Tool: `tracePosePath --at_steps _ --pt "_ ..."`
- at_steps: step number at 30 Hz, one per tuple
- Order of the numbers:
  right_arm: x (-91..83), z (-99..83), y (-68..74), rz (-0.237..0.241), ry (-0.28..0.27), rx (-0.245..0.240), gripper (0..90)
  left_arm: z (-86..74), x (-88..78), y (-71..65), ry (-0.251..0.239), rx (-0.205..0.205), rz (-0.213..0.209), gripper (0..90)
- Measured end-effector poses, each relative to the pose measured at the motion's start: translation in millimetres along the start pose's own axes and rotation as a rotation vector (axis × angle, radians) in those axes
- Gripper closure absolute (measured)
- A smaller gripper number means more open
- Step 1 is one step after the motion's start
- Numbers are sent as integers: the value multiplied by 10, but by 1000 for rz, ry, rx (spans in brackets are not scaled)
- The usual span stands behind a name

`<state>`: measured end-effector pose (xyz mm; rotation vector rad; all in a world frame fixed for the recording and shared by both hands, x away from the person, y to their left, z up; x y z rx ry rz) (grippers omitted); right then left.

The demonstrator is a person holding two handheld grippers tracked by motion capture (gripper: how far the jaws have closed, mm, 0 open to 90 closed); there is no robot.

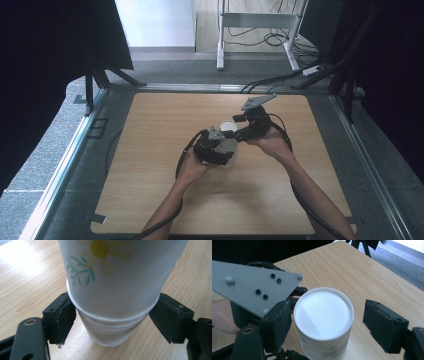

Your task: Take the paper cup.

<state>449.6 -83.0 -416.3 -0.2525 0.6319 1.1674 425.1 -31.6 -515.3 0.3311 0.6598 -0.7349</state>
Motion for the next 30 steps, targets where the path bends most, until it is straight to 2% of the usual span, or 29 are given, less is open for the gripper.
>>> tracePosePath --at_steps 3,4,8,16,30 --pt "15 19 9 -1 5 -11 277 0 -1 0 1 1 1 220" --pt "20 27 20 -3 14 -18 324 0 -1 0 1 1 2 220" --pt "6 41 32 -6 26 -20 362 0 0 0 1 5 2 221" --pt "-14 81 37 -15 31 -16 372 -2 -1 -3 1 7 2 221" --pt "-173 243 33 -3 7 -6 374 -14 0 2 -5 31 5 218"
Point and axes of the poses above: each handheld gripper's, and its own axes: x roughly forward along the jaws, z roughly out of its top, y roughly to its left, the point moved 10 cm from there along x, roughly forward along the jaws, and after that the axes turned 6 degrees about z, right-handed, at the moved point
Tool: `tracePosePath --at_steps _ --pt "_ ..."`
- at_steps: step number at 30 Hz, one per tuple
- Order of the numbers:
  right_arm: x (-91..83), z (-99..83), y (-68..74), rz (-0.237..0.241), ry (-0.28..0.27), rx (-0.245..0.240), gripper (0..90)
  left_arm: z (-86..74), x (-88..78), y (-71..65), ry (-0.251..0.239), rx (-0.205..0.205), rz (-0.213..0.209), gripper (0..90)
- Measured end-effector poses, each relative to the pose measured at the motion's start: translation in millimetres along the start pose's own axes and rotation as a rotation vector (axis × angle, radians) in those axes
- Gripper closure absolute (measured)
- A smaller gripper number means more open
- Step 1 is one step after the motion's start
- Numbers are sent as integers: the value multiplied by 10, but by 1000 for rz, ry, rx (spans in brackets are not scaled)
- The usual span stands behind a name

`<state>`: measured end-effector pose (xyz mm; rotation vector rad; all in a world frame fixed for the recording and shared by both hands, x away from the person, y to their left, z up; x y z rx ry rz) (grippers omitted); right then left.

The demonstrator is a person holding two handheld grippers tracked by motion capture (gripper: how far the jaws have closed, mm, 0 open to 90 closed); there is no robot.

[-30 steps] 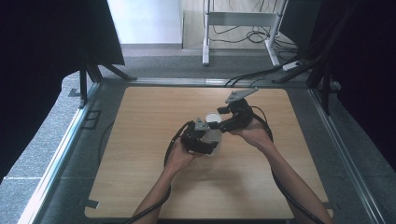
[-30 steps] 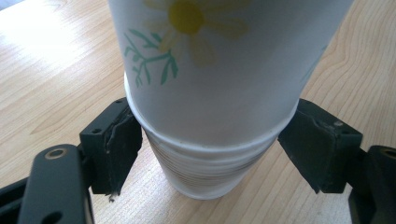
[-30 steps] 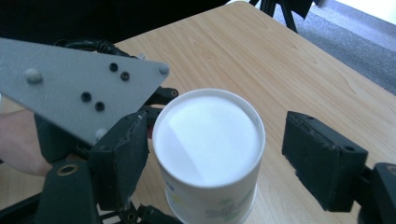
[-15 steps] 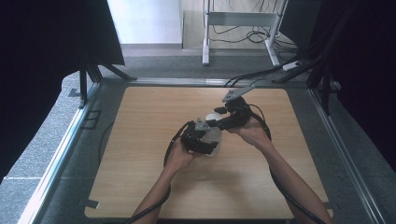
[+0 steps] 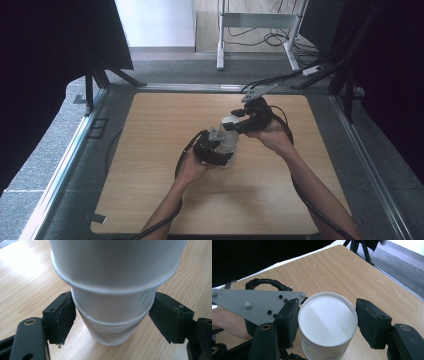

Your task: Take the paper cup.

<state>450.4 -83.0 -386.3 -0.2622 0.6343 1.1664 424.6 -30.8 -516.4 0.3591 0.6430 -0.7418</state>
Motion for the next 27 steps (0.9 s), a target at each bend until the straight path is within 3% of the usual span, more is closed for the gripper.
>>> tracePosePath --at_steps 11,27 --pt "-171 193 12 -12 -20 -8 374 -12 4 6 -7 31 9 212" --pt "-441 394 63 -25 -46 -23 375 -30 26 1 0 18 -2 196"
Point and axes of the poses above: each handheld gripper's, and its own axes: x roughly forward along the jaws, z roughly out of its top, y roughly to its left, the point moved 10 cm from there along x, roughly forward along the jaws, and after that the axes turned 6 degrees about z, right-handed, at the moved point
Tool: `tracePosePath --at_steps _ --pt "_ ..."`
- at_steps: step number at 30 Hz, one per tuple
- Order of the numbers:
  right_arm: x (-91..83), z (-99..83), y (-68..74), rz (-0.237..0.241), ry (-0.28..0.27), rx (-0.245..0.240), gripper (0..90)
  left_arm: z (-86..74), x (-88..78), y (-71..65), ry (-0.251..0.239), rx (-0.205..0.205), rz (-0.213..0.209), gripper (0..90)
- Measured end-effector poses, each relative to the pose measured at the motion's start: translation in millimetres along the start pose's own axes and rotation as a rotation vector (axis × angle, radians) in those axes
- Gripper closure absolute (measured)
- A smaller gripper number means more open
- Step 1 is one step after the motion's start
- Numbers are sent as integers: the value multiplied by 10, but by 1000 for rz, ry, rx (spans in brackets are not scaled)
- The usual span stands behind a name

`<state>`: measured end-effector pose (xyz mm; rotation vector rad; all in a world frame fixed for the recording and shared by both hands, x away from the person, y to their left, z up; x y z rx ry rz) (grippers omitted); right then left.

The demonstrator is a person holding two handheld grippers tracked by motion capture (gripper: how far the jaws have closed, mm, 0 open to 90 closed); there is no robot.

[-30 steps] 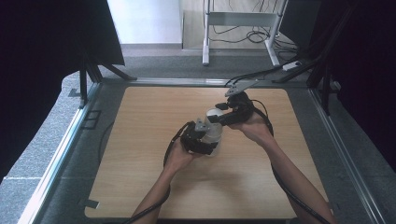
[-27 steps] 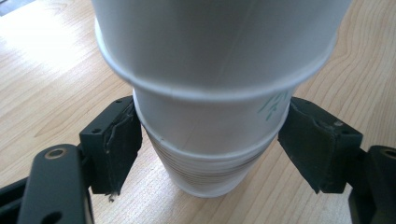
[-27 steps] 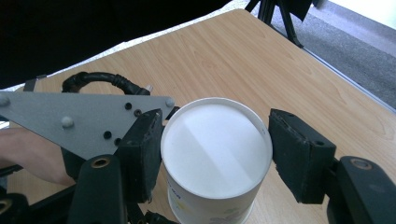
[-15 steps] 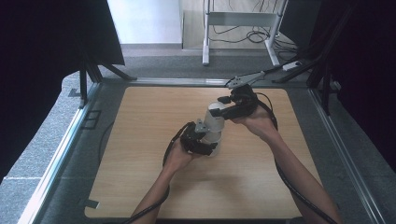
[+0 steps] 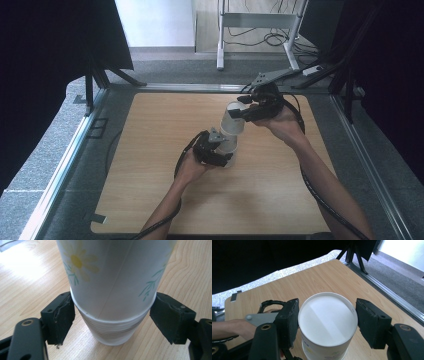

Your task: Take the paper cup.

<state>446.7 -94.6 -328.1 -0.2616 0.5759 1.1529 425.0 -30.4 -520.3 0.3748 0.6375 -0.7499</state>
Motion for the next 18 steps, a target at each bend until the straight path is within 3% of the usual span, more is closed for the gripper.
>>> tracePosePath --at_steps 6,10,14,18 --pt "-114 10 49 1 -5 -12 375 -23 -11 -5 12 -30 -23 134" --pt "-160 -26 63 2 -7 -14 374 -23 -50 -19 10 -25 -37 92" --pt "-252 -108 77 -3 -9 -15 374 -27 -138 -51 -3 -38 -78 28" --pt "-316 -158 75 -7 -12 -13 375 -62 -191 -64 0 -32 -81 1"
Point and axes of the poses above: each handheld gripper's, and its own axes: x roughly forward along the jaws, z roughly out of its top, y roughly to its left, the point moved 10 cm from there along x, roughly forward along the jaws, and after that the axes turned 6 degrees about z, right-handed, at the moved point
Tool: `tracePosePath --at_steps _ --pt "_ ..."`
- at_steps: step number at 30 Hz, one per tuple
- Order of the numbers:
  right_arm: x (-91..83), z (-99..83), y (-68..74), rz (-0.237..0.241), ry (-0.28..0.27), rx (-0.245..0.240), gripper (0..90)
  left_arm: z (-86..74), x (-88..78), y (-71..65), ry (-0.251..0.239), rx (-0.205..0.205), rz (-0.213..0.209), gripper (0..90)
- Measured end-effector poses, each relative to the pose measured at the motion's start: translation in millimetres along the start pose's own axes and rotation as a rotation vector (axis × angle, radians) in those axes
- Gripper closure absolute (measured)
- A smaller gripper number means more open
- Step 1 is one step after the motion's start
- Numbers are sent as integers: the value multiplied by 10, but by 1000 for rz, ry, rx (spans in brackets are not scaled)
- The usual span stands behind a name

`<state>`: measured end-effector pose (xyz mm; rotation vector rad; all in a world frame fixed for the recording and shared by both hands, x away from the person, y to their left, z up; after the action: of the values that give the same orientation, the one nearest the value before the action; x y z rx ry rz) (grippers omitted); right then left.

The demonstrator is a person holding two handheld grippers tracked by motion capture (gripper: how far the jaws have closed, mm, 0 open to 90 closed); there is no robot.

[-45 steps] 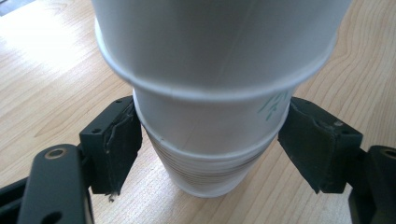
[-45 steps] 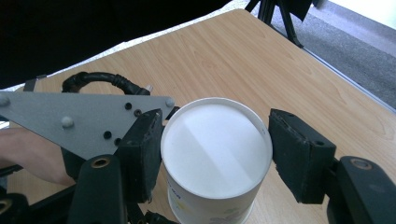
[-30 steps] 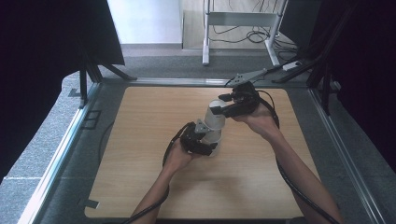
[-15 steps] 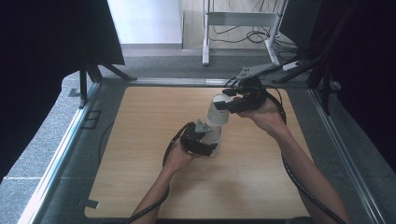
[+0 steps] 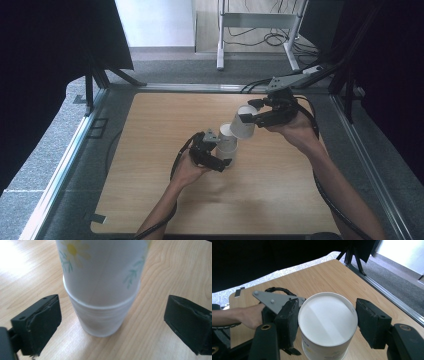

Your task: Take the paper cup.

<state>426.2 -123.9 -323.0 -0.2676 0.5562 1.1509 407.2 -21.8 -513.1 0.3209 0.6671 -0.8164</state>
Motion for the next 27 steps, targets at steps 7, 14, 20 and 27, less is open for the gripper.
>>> tracePosePath --at_steps 7,14,20,27 --pt "-139 -147 18 -5 -19 7 375 -81 -125 -35 -13 -10 -4 0" --pt "-211 -308 20 -14 -19 10 375 -153 -220 -104 -25 -4 -2 3" --pt "-223 -460 59 -10 -24 15 375 -193 -269 -192 -47 -24 -39 4" --pt "-191 -607 132 0 -27 9 376 -233 -288 -311 -63 -4 -62 4"
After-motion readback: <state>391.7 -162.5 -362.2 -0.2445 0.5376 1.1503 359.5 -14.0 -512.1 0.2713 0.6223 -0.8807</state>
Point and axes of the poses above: each handheld gripper's, and its own axes: x roughly forward along the jaws, z roughly out of its top, y roughly to its left, the point moved 10 cm from there along x, roughly forward along the jaws, and after that the axes turned 6 degrees about z, right-handed, at the moved point
